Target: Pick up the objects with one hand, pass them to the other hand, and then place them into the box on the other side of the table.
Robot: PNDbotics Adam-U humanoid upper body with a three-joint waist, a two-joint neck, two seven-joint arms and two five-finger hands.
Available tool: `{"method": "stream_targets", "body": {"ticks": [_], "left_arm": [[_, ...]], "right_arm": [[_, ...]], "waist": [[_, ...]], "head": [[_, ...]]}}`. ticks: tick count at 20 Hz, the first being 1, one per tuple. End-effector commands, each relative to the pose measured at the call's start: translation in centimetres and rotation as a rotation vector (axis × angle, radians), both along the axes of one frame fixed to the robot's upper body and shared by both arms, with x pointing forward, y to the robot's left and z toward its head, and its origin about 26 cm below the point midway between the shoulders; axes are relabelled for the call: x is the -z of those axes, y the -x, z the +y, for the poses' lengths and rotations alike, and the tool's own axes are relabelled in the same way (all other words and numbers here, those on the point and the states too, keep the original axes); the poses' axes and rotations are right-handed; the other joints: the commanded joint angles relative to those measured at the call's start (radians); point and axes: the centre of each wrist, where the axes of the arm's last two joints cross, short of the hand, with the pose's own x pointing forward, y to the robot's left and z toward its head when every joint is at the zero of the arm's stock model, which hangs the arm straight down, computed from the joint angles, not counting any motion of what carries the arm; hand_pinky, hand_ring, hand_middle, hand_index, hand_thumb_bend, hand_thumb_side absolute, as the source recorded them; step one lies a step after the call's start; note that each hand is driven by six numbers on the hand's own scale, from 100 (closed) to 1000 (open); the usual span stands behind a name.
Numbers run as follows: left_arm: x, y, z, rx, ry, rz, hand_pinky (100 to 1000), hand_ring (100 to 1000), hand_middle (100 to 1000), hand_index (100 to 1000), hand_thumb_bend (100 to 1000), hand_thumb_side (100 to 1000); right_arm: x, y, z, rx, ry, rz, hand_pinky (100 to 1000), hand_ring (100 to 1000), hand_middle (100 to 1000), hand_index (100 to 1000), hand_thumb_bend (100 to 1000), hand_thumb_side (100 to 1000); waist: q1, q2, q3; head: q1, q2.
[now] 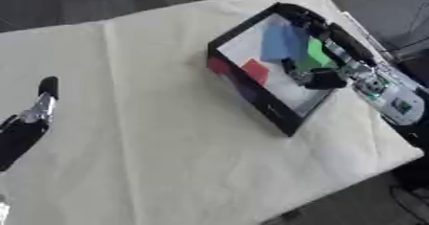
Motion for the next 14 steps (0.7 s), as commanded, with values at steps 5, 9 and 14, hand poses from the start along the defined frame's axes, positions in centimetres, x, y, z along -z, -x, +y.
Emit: {"method": "stream_targets", "body": {"ticks": [5,9,14], "left_arm": [[-0.77,0.02,0.27,-0.005,0.01,-0.029,869,767,713,821,510,439],[-0.74,0.03,0.24,-0.006,0.01,-0.028,868,766,712,821,510,438],[-0.69,0.03,0.22,-0.007,0.011,-0.028,867,766,711,820,509,438]], "right_arm": [[-0.88,0.09,0.0,0.022,0.068,-0.033,1000,1000,1000,1000,100,160],[-0.98,0.19,0.29,0.011,0.057,-0.036,1000,1000,1000,1000,100,153],[-0.95,0.28,0.49,0.004,0.054,-0.026,1000,1000,1000,1000,100,160]], "waist": [[0.004,-0.016,-0.002],[0.002,-0.018,-0.002],[0.0,-0.019,-0.002]], "head": [[0.001,0.002],[0.001,0.002],[0.001,0.001]]}}
